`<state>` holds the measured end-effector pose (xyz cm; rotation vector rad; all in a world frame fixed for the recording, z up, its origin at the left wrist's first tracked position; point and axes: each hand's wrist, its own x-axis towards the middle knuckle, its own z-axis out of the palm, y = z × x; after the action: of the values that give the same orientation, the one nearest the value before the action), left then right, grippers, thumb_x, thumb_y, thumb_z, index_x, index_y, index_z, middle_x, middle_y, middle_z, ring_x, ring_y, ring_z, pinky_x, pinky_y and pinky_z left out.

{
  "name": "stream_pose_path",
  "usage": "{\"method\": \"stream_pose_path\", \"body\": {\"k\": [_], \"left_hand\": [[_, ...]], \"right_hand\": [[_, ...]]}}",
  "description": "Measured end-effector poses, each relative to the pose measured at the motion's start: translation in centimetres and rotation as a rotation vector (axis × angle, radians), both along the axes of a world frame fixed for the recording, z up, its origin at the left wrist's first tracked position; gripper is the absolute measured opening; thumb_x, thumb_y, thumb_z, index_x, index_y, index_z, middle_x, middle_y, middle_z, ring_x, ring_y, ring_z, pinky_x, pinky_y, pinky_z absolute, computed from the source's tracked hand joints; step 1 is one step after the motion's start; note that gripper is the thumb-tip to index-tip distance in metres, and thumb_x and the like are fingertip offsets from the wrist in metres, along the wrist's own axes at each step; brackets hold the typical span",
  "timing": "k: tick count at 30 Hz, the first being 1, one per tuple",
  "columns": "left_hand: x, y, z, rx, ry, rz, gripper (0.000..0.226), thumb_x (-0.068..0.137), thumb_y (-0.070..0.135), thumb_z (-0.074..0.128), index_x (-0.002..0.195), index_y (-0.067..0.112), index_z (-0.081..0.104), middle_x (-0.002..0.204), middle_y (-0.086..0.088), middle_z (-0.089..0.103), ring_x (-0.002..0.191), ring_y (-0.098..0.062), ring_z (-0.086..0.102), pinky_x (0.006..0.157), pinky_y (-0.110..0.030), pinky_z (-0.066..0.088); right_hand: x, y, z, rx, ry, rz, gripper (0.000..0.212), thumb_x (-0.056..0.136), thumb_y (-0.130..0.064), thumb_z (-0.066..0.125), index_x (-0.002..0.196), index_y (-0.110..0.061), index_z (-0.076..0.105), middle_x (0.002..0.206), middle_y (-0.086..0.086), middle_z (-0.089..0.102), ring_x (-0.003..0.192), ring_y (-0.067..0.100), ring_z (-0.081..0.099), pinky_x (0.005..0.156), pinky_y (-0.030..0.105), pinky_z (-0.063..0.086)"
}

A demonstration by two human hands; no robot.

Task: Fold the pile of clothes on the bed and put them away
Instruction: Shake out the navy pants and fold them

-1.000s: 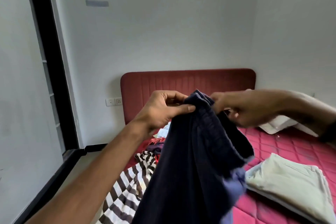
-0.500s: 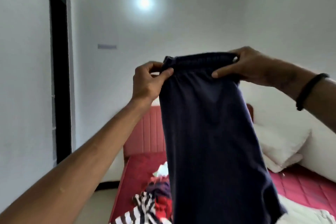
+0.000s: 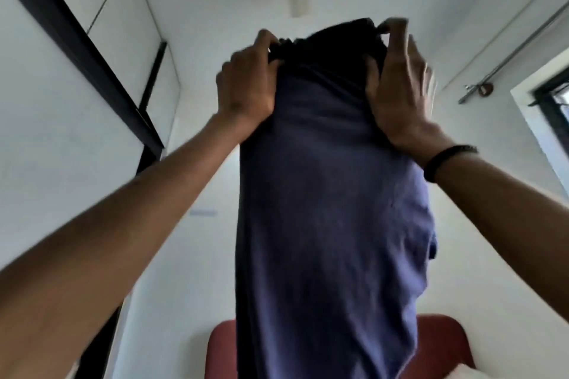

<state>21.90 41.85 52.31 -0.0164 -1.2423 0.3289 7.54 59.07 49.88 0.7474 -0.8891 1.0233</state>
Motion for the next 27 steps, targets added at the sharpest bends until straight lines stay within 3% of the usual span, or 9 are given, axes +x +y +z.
{"method": "stream_pose_path", "body": {"k": [4, 7, 9, 11, 14, 16, 19, 23, 27], "left_hand": [[0.3, -0.9, 3.3, 0.208, -0.252, -0.002, 0.034, 0.094, 0.039, 0.067, 0.124, 0.023, 0.064, 0.125, -0.009, 0.069, 0.118, -0.034, 0.063, 0.098, -0.04, 0.051], [-3.9, -4.4, -2.4, 0.404, -0.457, -0.07, 0.038, 0.09, 0.039, 0.075, 0.123, 0.021, 0.068, 0.126, -0.015, 0.069, 0.118, -0.033, 0.065, 0.101, -0.036, 0.051], [-8.2, -7.6, -11.6, 0.537, -0.64, -0.101, 0.038, 0.09, 0.036, 0.077, 0.123, 0.018, 0.07, 0.125, -0.016, 0.07, 0.118, -0.033, 0.065, 0.1, -0.034, 0.05], [-12.1, -10.7, -25.0, 0.686, -0.896, -0.129, 0.038, 0.09, 0.034, 0.078, 0.121, 0.014, 0.071, 0.119, -0.015, 0.073, 0.113, -0.031, 0.068, 0.093, -0.033, 0.05], [-15.1, -13.3, -48.3, 0.873, -1.188, -0.189, 0.039, 0.08, 0.049, 0.073, 0.103, 0.017, 0.075, 0.099, -0.009, 0.077, 0.096, -0.029, 0.073, 0.081, -0.037, 0.056], [-15.1, -13.1, -62.8, 1.08, -1.239, -0.308, 0.037, 0.077, 0.051, 0.067, 0.099, 0.022, 0.072, 0.093, 0.002, 0.077, 0.091, -0.021, 0.074, 0.08, -0.039, 0.057], [-13.9, -9.5, -75.7, 1.06, -1.215, -0.353, 0.023, 0.088, 0.04, 0.071, 0.108, 0.028, 0.069, 0.097, 0.014, 0.076, 0.093, -0.008, 0.072, 0.082, -0.031, 0.055], [-18.4, -8.4, -76.8, 0.957, -1.098, -0.392, 0.016, 0.096, 0.032, 0.071, 0.112, 0.033, 0.065, 0.098, 0.017, 0.075, 0.09, -0.005, 0.072, 0.074, -0.026, 0.053], [-27.6, -11.5, -70.6, 0.794, -0.879, -0.454, 0.014, 0.099, 0.025, 0.07, 0.112, 0.022, 0.068, 0.1, 0.01, 0.076, 0.09, -0.012, 0.072, 0.075, -0.031, 0.052]], "right_hand": [[-0.2, 0.8, 2.3, 0.155, -0.327, -0.164, 0.076, 0.105, -0.052, 0.048, 0.158, -0.007, 0.019, 0.134, 0.032, 0.056, 0.123, 0.054, 0.053, 0.096, 0.055, 0.042], [-3.7, -1.6, -3.7, 0.31, -0.458, -0.124, 0.073, 0.099, -0.06, 0.054, 0.145, -0.005, 0.039, 0.131, 0.032, 0.057, 0.12, 0.052, 0.055, 0.094, 0.055, 0.046], [-7.6, -3.7, -12.7, 0.43, -0.559, -0.039, 0.063, 0.093, -0.066, 0.059, 0.122, -0.01, 0.054, 0.117, 0.029, 0.063, 0.107, 0.05, 0.061, 0.085, 0.052, 0.052], [-10.9, -5.3, -24.8, 0.608, -0.755, 0.031, 0.058, 0.085, -0.07, 0.066, 0.097, -0.014, 0.058, 0.097, 0.021, 0.068, 0.091, 0.045, 0.065, 0.073, 0.043, 0.053], [-13.4, -5.7, -45.3, 0.842, -1.124, 0.177, 0.062, 0.07, -0.066, 0.084, 0.067, -0.015, 0.049, 0.062, -0.001, 0.056, 0.062, 0.025, 0.057, 0.052, 0.033, 0.035], [-14.1, -4.5, -58.8, 0.868, -1.326, 0.301, 0.065, 0.059, -0.062, 0.092, 0.063, -0.018, 0.044, 0.054, -0.01, 0.047, 0.052, 0.011, 0.042, 0.049, 0.028, 0.029], [-13.6, -1.5, -71.9, 0.854, -1.493, 0.383, 0.056, 0.057, -0.044, 0.099, 0.07, -0.022, 0.049, 0.055, -0.011, 0.053, 0.052, 0.003, 0.041, 0.051, 0.021, 0.035], [-15.7, -0.8, -74.9, 0.739, -1.368, 0.332, 0.039, 0.077, -0.01, 0.09, 0.079, -0.027, 0.054, 0.073, -0.008, 0.062, 0.061, 0.0, 0.05, 0.061, 0.016, 0.042], [-22.8, -5.3, -70.0, 0.629, -1.062, 0.197, 0.022, 0.091, -0.003, 0.075, 0.084, -0.015, 0.057, 0.078, -0.003, 0.059, 0.07, 0.019, 0.054, 0.07, 0.03, 0.044]]}}
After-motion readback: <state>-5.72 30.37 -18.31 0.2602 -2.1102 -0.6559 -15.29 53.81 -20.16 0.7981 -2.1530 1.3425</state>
